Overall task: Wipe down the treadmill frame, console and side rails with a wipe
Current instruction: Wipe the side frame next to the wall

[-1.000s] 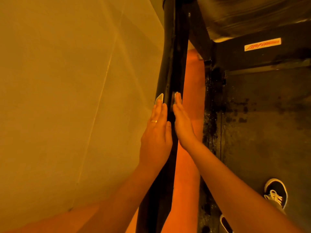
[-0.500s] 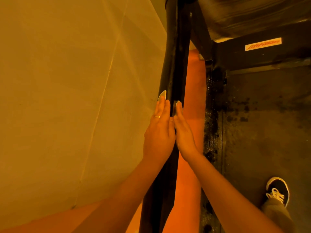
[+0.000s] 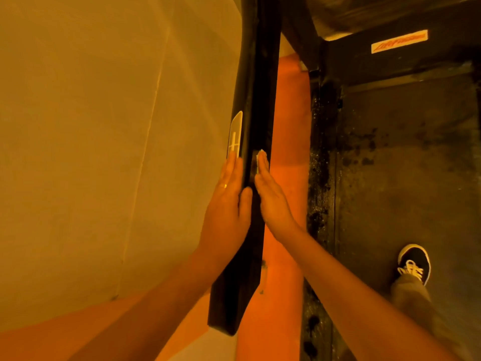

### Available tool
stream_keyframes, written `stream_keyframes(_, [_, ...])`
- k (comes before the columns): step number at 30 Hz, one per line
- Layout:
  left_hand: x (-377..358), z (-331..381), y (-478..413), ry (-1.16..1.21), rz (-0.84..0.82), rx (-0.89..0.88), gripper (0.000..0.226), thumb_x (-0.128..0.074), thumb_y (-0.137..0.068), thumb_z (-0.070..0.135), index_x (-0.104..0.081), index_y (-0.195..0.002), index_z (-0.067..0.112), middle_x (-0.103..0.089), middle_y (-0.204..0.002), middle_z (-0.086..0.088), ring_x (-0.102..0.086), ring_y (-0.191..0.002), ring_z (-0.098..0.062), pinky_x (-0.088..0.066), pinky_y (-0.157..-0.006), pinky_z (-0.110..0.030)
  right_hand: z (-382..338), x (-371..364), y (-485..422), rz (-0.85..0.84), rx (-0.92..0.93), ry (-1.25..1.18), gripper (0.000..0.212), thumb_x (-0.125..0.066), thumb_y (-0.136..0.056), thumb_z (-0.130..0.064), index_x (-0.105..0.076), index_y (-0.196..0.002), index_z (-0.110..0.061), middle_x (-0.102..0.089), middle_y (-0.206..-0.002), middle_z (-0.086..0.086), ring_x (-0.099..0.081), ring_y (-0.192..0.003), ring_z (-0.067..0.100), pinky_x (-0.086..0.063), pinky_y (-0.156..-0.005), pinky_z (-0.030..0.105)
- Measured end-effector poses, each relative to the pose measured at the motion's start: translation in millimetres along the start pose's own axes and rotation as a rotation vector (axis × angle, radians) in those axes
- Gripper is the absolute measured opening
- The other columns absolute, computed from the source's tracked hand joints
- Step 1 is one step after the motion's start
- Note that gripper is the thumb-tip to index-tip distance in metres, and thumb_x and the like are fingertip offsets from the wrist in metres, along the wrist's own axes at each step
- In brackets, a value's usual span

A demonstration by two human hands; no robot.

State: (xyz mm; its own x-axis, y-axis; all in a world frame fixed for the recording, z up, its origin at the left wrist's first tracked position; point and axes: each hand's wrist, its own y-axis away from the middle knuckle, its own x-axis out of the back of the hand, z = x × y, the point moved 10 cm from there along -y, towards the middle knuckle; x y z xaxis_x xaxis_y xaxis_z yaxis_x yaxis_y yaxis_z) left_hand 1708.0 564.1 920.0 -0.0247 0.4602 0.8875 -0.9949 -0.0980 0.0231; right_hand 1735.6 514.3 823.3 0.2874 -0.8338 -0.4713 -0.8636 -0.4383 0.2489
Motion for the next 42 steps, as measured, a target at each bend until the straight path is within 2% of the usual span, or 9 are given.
stream_keyframes(5, [-0.7, -5.1, 32.0, -0.062, 0.066, 0.015, 0.055, -0.04, -0.105, 0.018, -0.023, -0.158, 0.014, -0.017, -0.166, 0.002, -0.012, -0.154, -0.008, -0.016, -0.12, -0.015, 18.7, -8.9, 31.4, -0.045, 0.02, 0.002, 0.053, -0.031, -0.108, -0.031, -0.01, -0.156, -0.03, -0.003, -0.166, -0.015, -0.003, -0.15, -0.003, -0.007, -0.121, 0.017])
stream_keyframes(13, [0.6, -4.6, 30.3, -0.053, 0.087, 0.021, 0.053, -0.039, -0.106, 0.019, -0.026, -0.157, 0.013, -0.02, -0.166, 0.001, -0.013, -0.153, -0.008, -0.019, -0.119, -0.014, 13.1, -1.3, 9.4, 0.033, -0.01, 0.022, 0.051, -0.03, -0.11, -0.02, -0.012, -0.157, -0.02, -0.005, -0.167, -0.008, -0.004, -0.151, 0.002, -0.007, -0.122, 0.019])
stream_keyframes(19, [2.3, -2.2, 29.6, -0.044, 0.076, 0.013, 0.053, -0.035, -0.107, 0.024, -0.023, -0.157, 0.014, -0.019, -0.166, 0.0, -0.014, -0.154, -0.01, -0.019, -0.117, -0.011, 38.5, -24.0, 73.4, -0.058, -0.02, -0.064, 0.051, -0.034, -0.105, -0.038, -0.01, -0.151, -0.043, -0.001, -0.165, -0.018, 0.0, -0.151, -0.001, -0.008, -0.125, 0.03])
stream_keyframes(22, [2.6, -2.3, 29.9, -0.044, 0.083, 0.027, 0.053, -0.038, -0.106, 0.02, -0.025, -0.157, 0.014, -0.018, -0.166, 0.002, -0.015, -0.153, -0.009, -0.023, -0.119, -0.017, 31.8, -17.1, 55.0, -0.028, -0.062, -0.019, 0.051, -0.033, -0.108, -0.03, -0.01, -0.154, -0.034, -0.002, -0.165, -0.014, -0.003, -0.15, -0.001, -0.009, -0.123, 0.021])
stream_keyframes(25, [3.2, -2.7, 30.2, -0.021, 0.093, 0.03, 0.053, -0.039, -0.105, 0.019, -0.027, -0.156, 0.013, -0.018, -0.164, 0.005, -0.017, -0.153, -0.011, -0.031, -0.121, -0.034, 23.6, -8.9, 34.6, 0.029, -0.064, -0.02, 0.051, -0.032, -0.11, -0.023, -0.012, -0.157, -0.027, -0.004, -0.166, -0.011, -0.005, -0.15, -0.001, -0.01, -0.122, 0.019])
stream_keyframes(31, [5.2, -0.6, 31.1, -0.012, 0.108, -0.004, 0.052, -0.04, -0.106, 0.016, -0.028, -0.156, 0.01, -0.018, -0.164, 0.002, -0.024, -0.152, -0.02, -0.044, -0.111, -0.047, 56.1, -33.1, 103.0, -0.043, -0.029, -0.046, 0.049, -0.034, -0.106, -0.041, -0.013, -0.142, -0.066, -0.002, -0.162, -0.028, 0.0, -0.15, -0.003, -0.008, -0.126, 0.045])
stream_keyframes(35, [3.9, -0.6, 31.8, -0.006, 0.106, -0.003, 0.052, -0.041, -0.106, 0.015, -0.029, -0.156, 0.008, -0.022, -0.164, -0.002, -0.023, -0.152, -0.019, -0.041, -0.114, -0.045, 57.5, -26.4, 102.2, -0.06, -0.046, -0.01, 0.048, -0.033, -0.104, -0.04, -0.012, -0.146, -0.052, -0.003, -0.162, -0.026, -0.001, -0.15, -0.003, -0.008, -0.126, 0.044])
stream_keyframes(39, [3.9, -2.7, 30.2, -0.023, 0.099, 0.015, 0.052, -0.041, -0.106, 0.016, -0.03, -0.155, 0.006, -0.025, -0.164, -0.009, -0.022, -0.153, -0.02, -0.038, -0.117, -0.042, 42.8, -13.5, 69.7, -0.021, -0.046, 0.032, 0.056, -0.034, -0.106, -0.034, -0.011, -0.156, -0.028, -0.003, -0.166, -0.01, -0.002, -0.152, 0.003, -0.008, -0.126, 0.04])
stream_keyframes(42, [3.7, -2.0, 30.5, -0.029, 0.102, 0.012, 0.051, -0.04, -0.106, 0.015, -0.031, -0.155, 0.006, -0.025, -0.164, -0.01, -0.023, -0.152, -0.022, -0.04, -0.115, -0.043, 53.8, -25.8, 95.1, -0.063, -0.038, 0.012, 0.053, -0.033, -0.106, -0.033, -0.008, -0.153, -0.034, 0.0, -0.165, -0.015, 0.001, -0.152, 0.002, -0.006, -0.126, 0.043])
